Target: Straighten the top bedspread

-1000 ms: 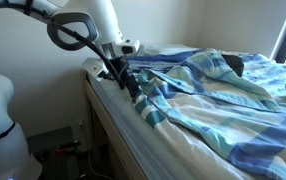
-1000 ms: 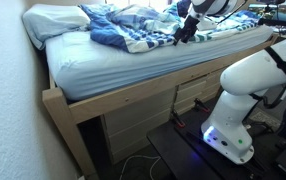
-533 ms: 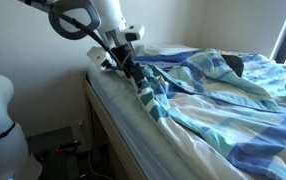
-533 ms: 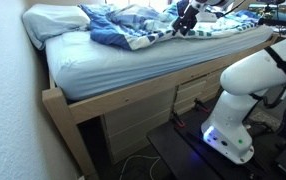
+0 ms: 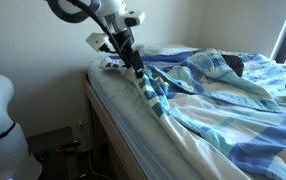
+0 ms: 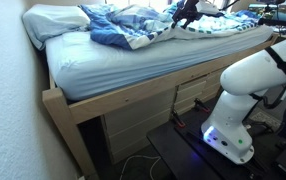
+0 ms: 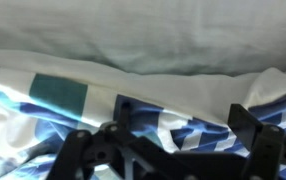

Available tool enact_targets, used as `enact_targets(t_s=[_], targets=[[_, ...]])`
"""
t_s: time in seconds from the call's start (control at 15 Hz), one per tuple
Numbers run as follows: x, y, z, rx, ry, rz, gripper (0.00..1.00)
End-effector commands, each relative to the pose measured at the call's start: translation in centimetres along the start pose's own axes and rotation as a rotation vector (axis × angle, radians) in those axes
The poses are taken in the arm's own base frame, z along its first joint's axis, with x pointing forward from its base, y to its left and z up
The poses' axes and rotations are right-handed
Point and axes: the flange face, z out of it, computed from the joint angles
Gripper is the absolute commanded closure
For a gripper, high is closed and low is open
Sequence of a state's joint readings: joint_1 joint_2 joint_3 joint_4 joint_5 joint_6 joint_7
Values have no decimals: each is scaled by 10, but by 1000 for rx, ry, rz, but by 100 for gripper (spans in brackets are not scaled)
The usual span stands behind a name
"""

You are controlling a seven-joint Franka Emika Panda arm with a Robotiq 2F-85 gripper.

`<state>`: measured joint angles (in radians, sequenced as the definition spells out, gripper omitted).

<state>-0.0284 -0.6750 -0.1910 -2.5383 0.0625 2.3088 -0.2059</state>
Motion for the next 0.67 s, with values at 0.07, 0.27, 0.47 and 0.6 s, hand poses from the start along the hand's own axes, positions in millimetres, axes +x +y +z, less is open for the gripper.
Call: enact_targets(t_s=[0.07,0.27,0.47,0.6], targets=[[10,-10,-34,7,-21,15,0],[21,-11,-46,5,2,21,0],[33,-7,-48,-7,49,19,0],[43,0,-45,-23,98,11,0]])
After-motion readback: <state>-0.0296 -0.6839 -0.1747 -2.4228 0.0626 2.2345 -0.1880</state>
